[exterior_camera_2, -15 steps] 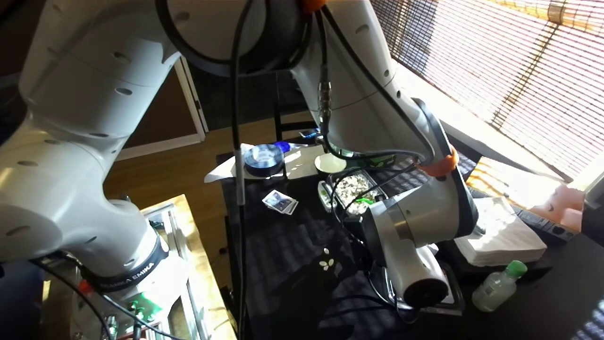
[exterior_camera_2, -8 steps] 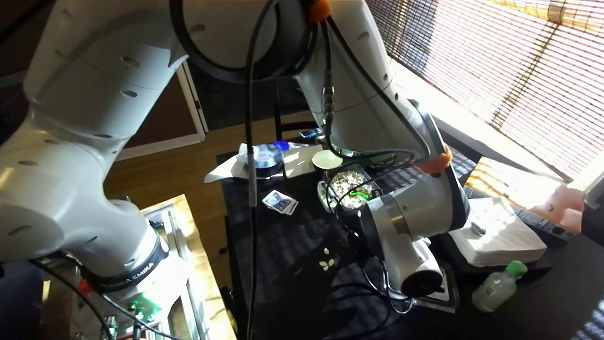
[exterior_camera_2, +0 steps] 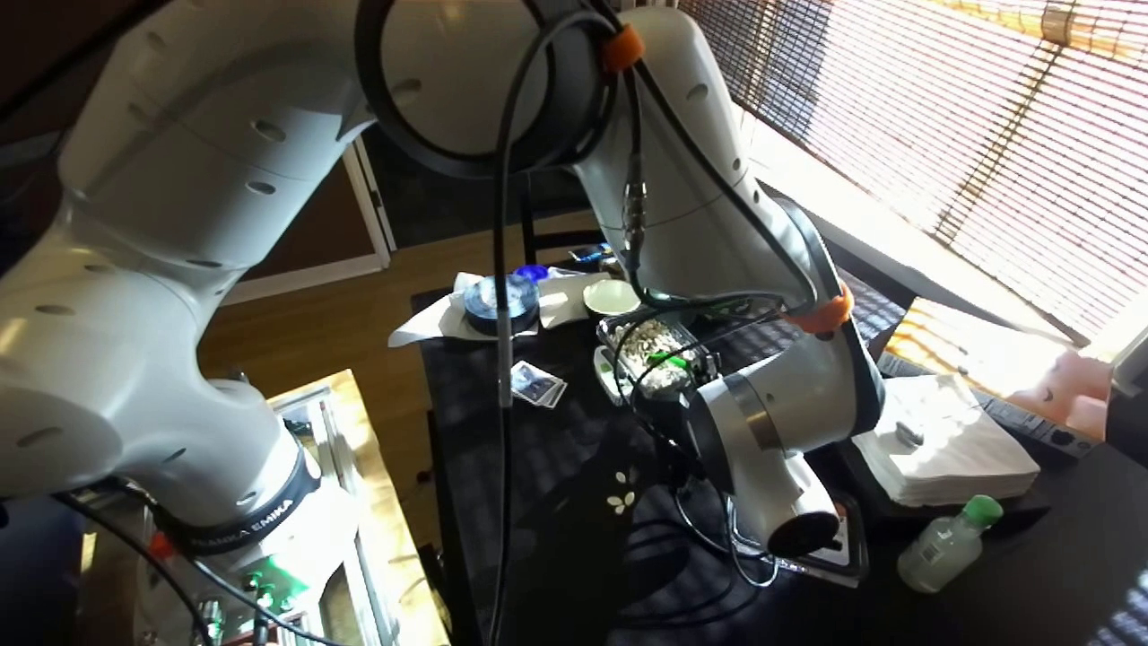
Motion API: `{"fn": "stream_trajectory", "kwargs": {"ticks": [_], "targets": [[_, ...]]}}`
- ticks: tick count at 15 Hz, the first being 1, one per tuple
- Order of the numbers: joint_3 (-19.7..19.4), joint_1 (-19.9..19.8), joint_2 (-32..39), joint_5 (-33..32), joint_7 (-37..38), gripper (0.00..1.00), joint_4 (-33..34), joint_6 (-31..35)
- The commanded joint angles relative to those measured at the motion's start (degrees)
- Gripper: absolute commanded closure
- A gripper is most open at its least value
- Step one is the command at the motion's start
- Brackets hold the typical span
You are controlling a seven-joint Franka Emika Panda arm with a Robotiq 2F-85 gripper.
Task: Use the spoon to pick up contents from the container and put them inside the bowl
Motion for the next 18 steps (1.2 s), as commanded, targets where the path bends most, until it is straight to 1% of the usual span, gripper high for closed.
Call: {"fn": "stream_trajectory", "kwargs": {"ticks": [1, 6, 10, 12, 18], "targets": [[0.74, -1.13, 4.82, -2.81, 4.03, 0.97, 4.57, -5.19], [0.57, -2.68, 7.24, -3.95, 8.29, 0.97, 8.01, -9.83], [0.43, -3.65, 7.86, -4.0, 10.42, 0.97, 9.3, -12.8], [0.18, -3.81, 6.8, -4.1, 9.85, 0.97, 8.47, -14.0], [-1.42, -3.17, 0.09, -5.45, 5.59, 0.97, 2.42, -16.83]]}}
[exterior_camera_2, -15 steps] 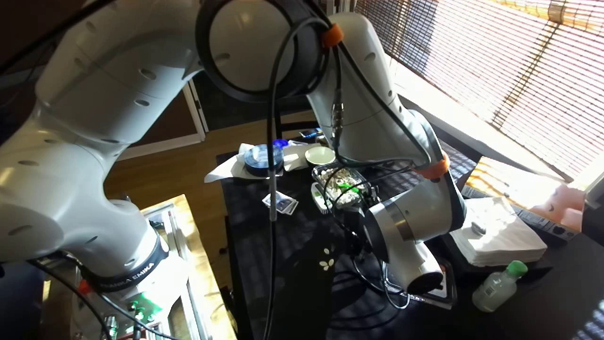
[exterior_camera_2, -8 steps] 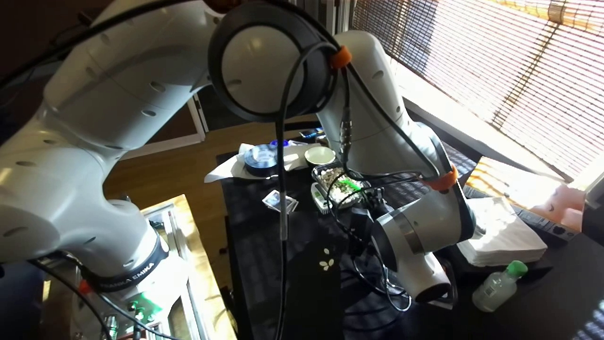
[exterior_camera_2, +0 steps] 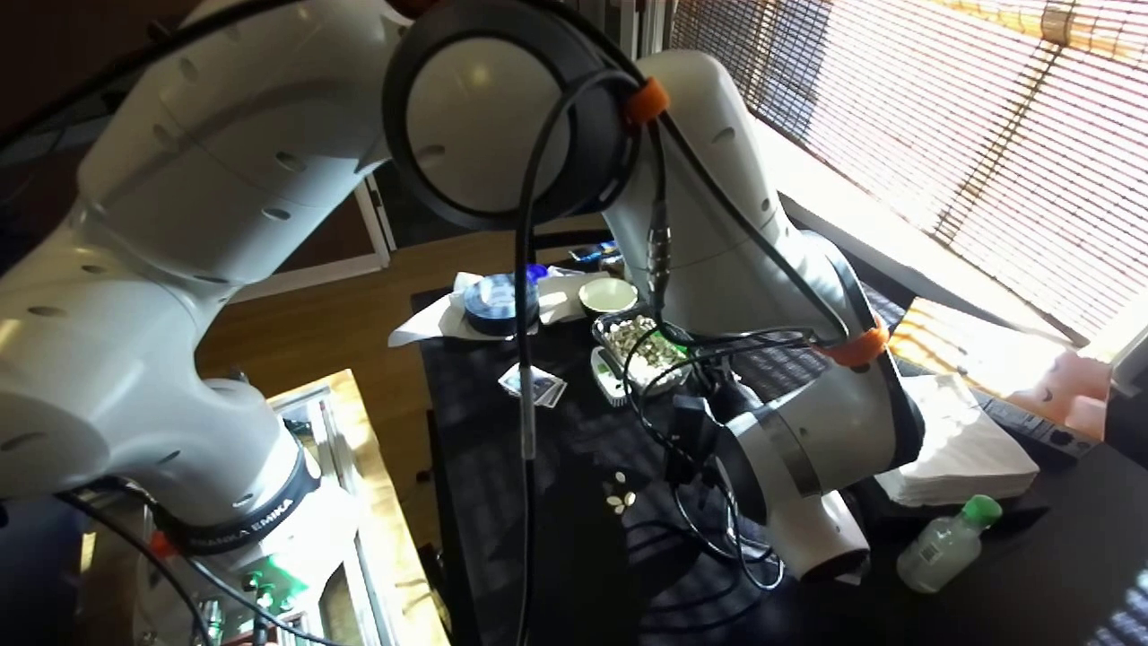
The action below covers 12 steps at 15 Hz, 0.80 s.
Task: Use the spoon to pick up contents from the container and put them inside the bowl
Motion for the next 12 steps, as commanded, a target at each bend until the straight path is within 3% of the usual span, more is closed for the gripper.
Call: {"fn": "stream_trajectory", "kwargs": {"ticks": [1, 5, 6, 7, 11, 12], "targets": [[-0.73, 0.32, -5.4, -2.18, -3.07, 0.97, -4.92, -1.69], [-0.85, 0.95, -9.5, -2.67, -4.4, 0.97, -7.54, -2.12], [-0.39, 0.26, -5.73, -0.89, -3.24, 0.97, -4.04, -1.36], [-0.39, 0.3, -6.34, -0.91, -3.23, 0.89, -4.27, -1.43], [-0.4, 0.2, -5.85, -0.89, -3.22, 0.89, -4.24, -1.42], [-0.4, 0.21, -5.77, -0.89, -3.22, 0.97, -4.24, -1.42]]}}
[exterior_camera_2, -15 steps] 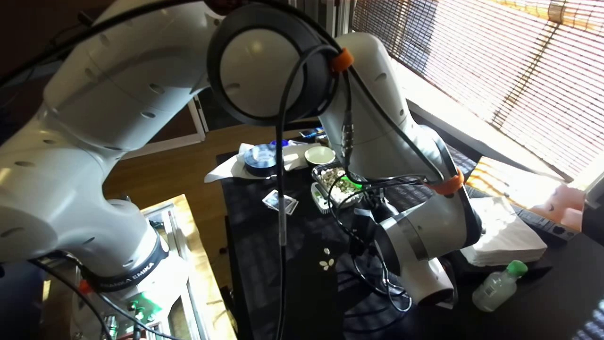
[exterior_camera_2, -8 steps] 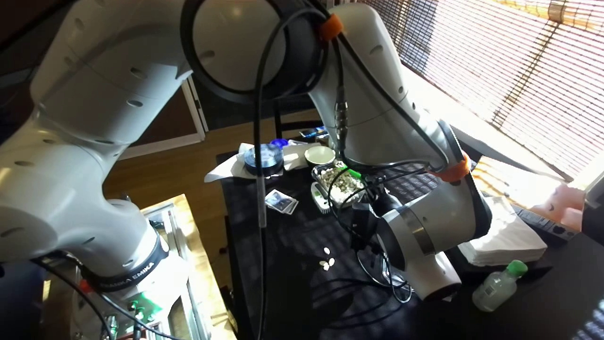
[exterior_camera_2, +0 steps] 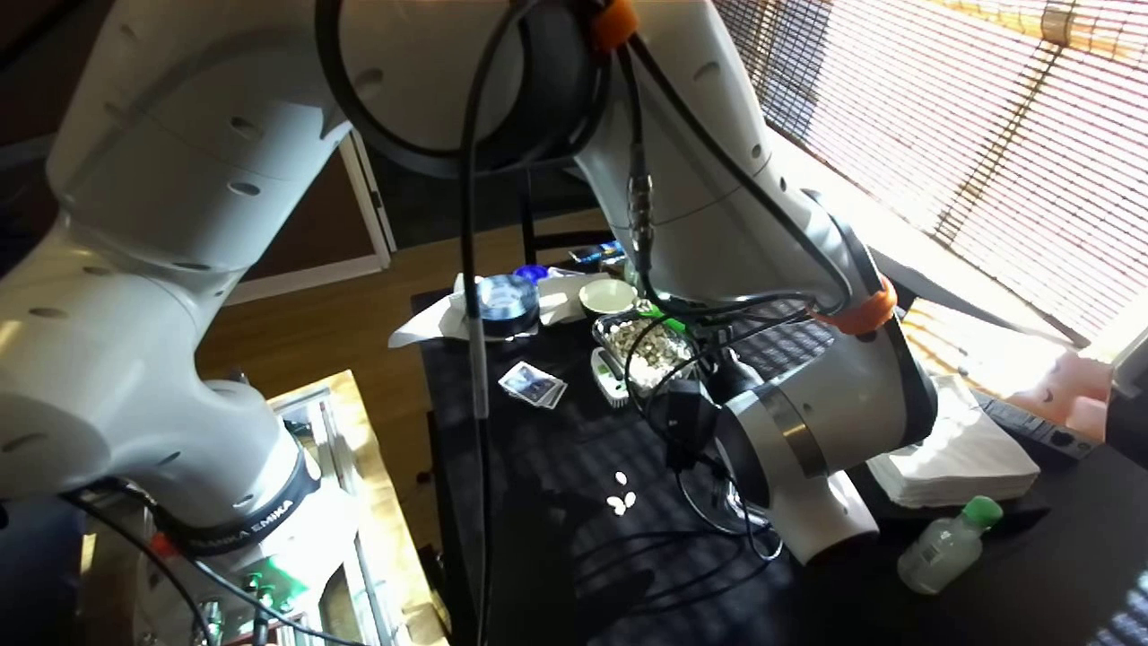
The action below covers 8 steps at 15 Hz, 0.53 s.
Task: Use the spoon to pick up contents from the container and put them inside the bowl
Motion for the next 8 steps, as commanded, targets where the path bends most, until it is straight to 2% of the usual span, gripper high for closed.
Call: {"fn": "stream_trajectory", "kwargs": {"ticks": [1, 4, 8], "targets": [[0.33, 0.19, -0.02, 0.33, 0.07, 0.97, -0.06, -0.06], [1.25, 1.3, -1.91, 2.74, -1.22, 0.97, -2.1, 1.43], [1.74, 2.91, -3.47, 2.85, -2.55, 0.97, -3.38, 1.63]]}}
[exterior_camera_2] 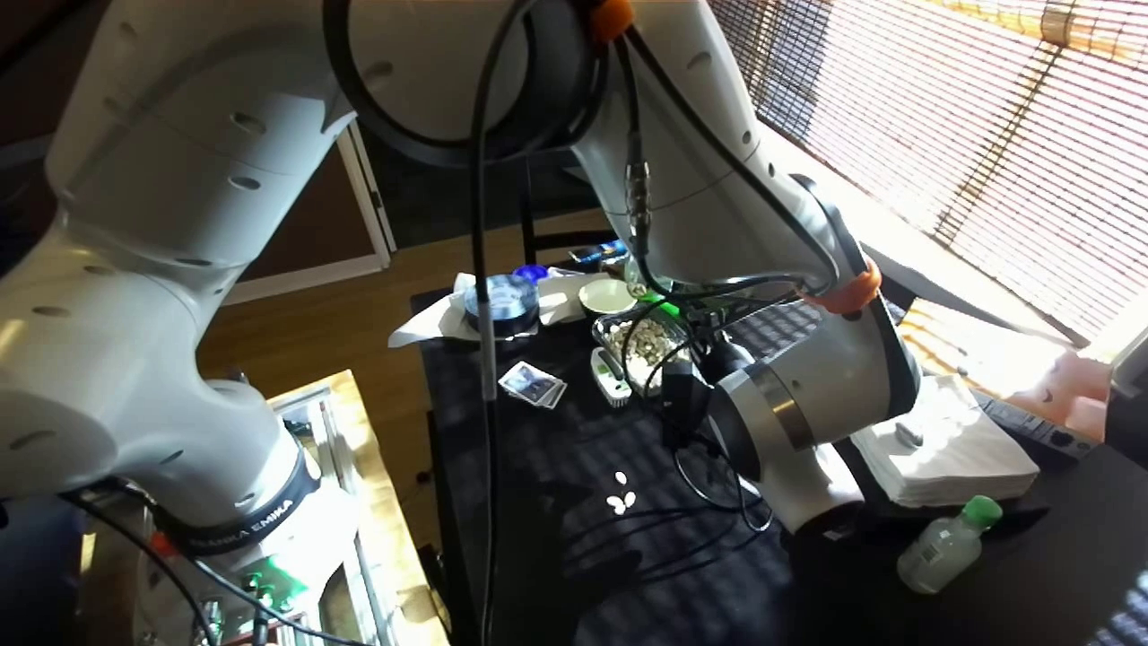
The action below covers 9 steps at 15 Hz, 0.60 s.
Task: Use the spoon to pick up contents from the container and put them inside the bowl
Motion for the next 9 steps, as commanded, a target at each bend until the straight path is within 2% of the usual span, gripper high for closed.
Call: {"fn": "stream_trajectory", "kwargs": {"ticks": [1, 9], "targets": [[0.34, 1.83, -3.1, 1.43, -1.71, 0.97, -3.45, 1.86], [0.48, 4.27, -5.42, 1.83, -2.98, 0.97, -6.46, 5.56]]}}
